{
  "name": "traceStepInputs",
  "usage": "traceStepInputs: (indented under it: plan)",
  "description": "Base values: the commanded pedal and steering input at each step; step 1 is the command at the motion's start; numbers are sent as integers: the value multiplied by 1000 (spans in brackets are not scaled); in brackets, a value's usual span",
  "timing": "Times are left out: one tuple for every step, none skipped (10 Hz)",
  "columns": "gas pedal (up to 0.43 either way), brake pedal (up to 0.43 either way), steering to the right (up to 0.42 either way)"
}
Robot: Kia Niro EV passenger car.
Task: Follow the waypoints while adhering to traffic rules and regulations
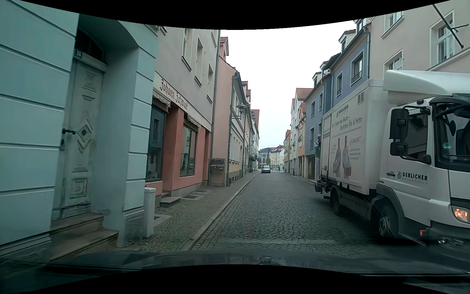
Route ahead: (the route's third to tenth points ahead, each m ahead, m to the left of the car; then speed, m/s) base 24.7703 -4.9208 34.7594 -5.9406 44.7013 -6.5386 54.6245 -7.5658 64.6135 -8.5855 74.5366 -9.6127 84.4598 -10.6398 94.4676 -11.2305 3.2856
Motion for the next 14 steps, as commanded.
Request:
traceStepInputs:
  plan:
    - [118, 0, 112]
    - [118, 0, 97]
    - [118, 0, 87]
    - [118, 0, 82]
    - [110, 0, 77]
    - [110, 0, 74]
    - [110, 0, 60]
    - [110, 0, 46]
    - [110, 0, 27]
    - [110, 0, 17]
    - [110, 0, 13]
    - [110, 0, 4]
    - [110, 0, -1]
    - [110, 0, 0]
